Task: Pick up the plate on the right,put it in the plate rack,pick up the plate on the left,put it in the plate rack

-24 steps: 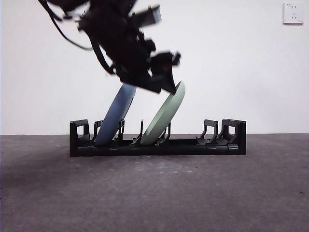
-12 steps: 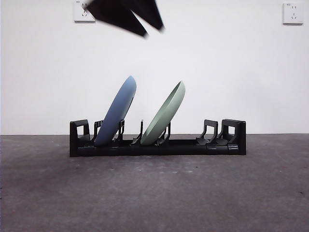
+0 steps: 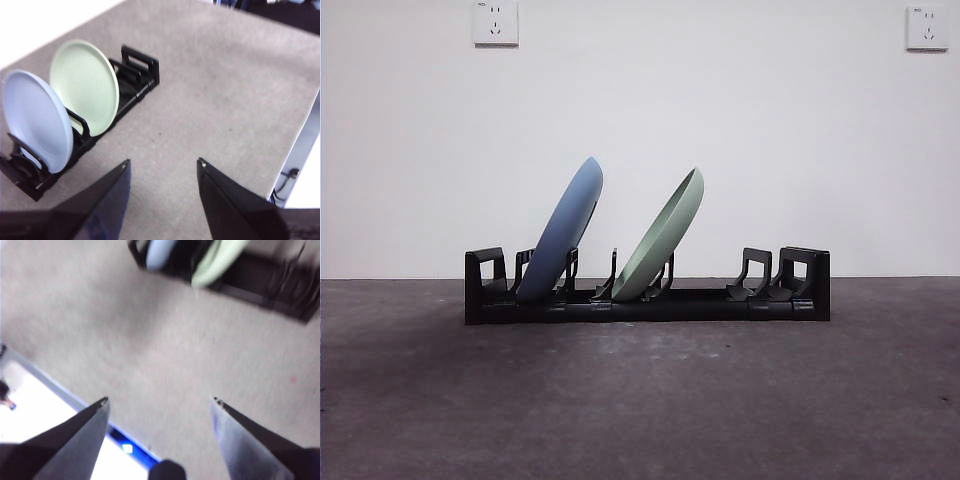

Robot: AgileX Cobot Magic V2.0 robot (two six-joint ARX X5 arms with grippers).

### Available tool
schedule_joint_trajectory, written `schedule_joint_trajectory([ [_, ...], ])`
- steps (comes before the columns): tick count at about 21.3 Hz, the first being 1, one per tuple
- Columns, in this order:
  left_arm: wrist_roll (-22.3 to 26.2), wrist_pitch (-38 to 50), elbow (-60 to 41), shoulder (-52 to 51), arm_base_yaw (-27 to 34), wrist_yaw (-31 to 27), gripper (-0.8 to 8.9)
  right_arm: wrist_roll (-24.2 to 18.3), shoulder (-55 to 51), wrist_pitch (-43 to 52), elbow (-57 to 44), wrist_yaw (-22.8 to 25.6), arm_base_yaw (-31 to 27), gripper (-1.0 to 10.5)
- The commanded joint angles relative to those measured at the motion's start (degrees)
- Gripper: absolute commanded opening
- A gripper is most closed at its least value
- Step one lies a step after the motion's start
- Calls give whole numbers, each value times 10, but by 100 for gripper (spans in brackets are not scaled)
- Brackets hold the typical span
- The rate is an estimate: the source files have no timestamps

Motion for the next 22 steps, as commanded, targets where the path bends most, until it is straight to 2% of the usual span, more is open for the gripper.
schedule_joint_trajectory([
  [1, -8, -5, -3, -17, -1, 2, 220, -12, -1, -12, -22, 0, 1, 342],
  [3, -8, -5, -3, -25, -1, 2, 220, -13, -1, -11, -26, 0, 1, 337],
  [4, -8, -5, -3, -25, -1, 2, 219, -13, -1, -8, -26, 0, 1, 292],
  [6, -8, -5, -3, -23, -1, 2, 214, -18, -1, -4, -26, 0, 1, 119],
  [7, -8, -5, -3, -23, -1, 2, 176, -26, -1, -4, -26, -2, 1, 52],
  [9, -8, -4, -3, -21, -1, 2, -20, -30, -1, -4, -26, -7, 1, -12],
  [17, -7, -4, -3, -17, -1, 1, -4, -25, 0, 7, -26, -1, 1, 1],
  [22, -7, -4, -3, -9, -1, 0, -4, -26, 0, 35, -26, 55, 1, 1],
])
